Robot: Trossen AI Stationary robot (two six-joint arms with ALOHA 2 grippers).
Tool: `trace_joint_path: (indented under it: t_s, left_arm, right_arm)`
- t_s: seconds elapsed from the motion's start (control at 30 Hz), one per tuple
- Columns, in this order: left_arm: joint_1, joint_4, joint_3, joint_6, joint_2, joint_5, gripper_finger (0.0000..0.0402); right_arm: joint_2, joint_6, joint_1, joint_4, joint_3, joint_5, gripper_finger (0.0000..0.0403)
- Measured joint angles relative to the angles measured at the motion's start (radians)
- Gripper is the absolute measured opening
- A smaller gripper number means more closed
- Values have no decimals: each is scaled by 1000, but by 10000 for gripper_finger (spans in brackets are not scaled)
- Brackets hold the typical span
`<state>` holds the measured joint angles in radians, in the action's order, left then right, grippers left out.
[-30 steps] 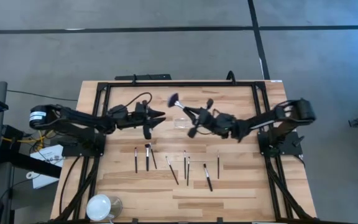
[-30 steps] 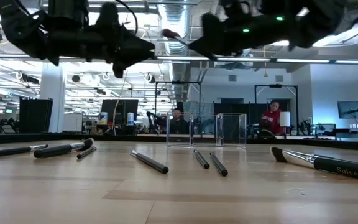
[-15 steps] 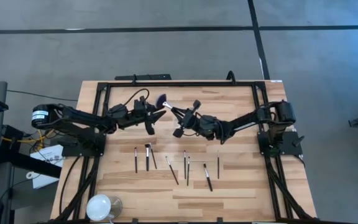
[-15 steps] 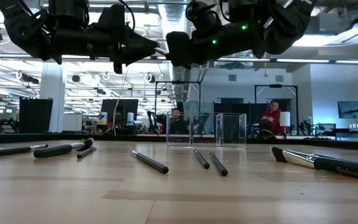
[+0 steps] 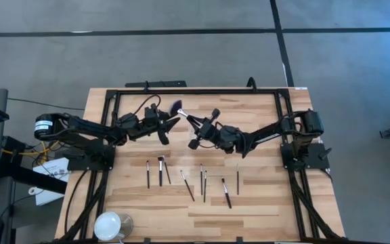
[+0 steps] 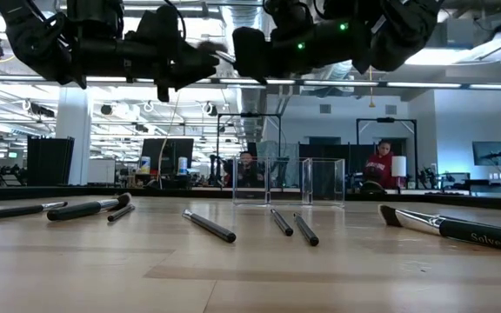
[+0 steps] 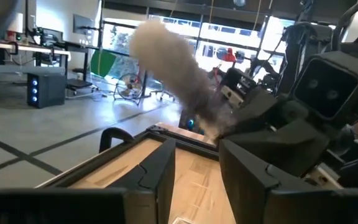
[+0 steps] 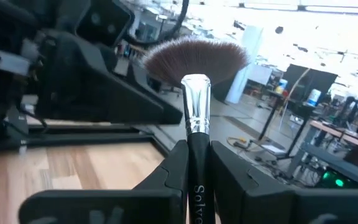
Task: Put items in baskets/containers
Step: Put the highlighter brush into the left section of the transparent organizer
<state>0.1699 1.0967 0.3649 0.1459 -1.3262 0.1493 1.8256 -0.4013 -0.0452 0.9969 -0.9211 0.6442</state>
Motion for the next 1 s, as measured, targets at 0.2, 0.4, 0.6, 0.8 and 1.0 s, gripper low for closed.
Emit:
trace_joint_path:
  t_s: [0.2,0.4,0.6,0.8,1.0]
  left_arm:
    - [0,41,0,-12,0,-3,121]
    - [0,96,0,-10,-1,-4,121]
    - [0,102,12,-11,-1,-2,121]
    - [0,102,29,-34,-1,-1,99]
    - [0,105,29,-33,-1,-1,22]
  right_arm:
    - [3,49,7,5,0,-75,44]
    - [6,87,28,-17,-2,-160,35]
    - [6,86,28,-19,-3,-181,40]
    - [6,78,26,-19,-3,-187,46]
    - [7,73,35,-22,-3,-212,57]
